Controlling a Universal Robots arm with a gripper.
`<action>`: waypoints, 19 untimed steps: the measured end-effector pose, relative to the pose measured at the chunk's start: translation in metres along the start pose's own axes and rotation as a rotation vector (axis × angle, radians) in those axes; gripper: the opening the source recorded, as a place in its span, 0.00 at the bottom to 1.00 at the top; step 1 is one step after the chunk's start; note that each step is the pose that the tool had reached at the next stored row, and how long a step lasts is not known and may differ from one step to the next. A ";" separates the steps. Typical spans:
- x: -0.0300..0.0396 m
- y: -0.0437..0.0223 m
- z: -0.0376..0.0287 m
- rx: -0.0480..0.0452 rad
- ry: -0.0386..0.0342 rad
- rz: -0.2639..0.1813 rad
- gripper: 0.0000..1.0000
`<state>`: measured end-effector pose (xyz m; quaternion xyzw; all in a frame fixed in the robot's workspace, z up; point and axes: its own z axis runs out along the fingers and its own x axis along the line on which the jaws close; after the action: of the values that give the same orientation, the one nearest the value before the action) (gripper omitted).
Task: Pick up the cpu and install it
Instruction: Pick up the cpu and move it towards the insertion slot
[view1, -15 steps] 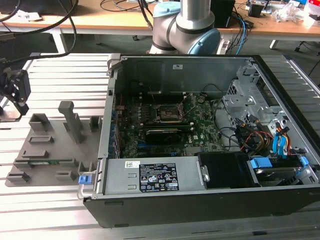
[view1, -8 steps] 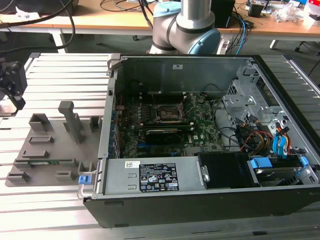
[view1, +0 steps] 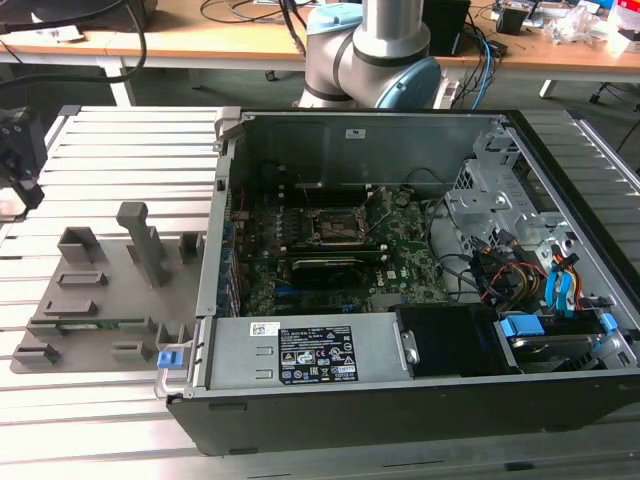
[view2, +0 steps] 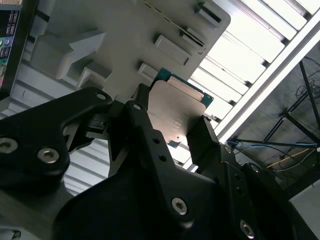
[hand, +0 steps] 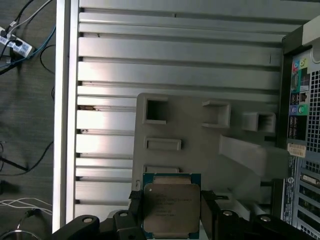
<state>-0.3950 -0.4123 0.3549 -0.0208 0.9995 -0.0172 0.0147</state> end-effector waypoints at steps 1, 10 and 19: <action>0.0000 0.0000 -0.0015 0.0000 0.0000 0.000 0.55; -0.0008 -0.0009 -0.0271 0.0000 0.0000 0.000 0.55; -0.0016 -0.0019 -0.0560 0.0000 -0.0001 0.000 0.55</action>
<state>-0.3950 -0.4122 0.4110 -0.0208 0.9995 -0.0172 0.0147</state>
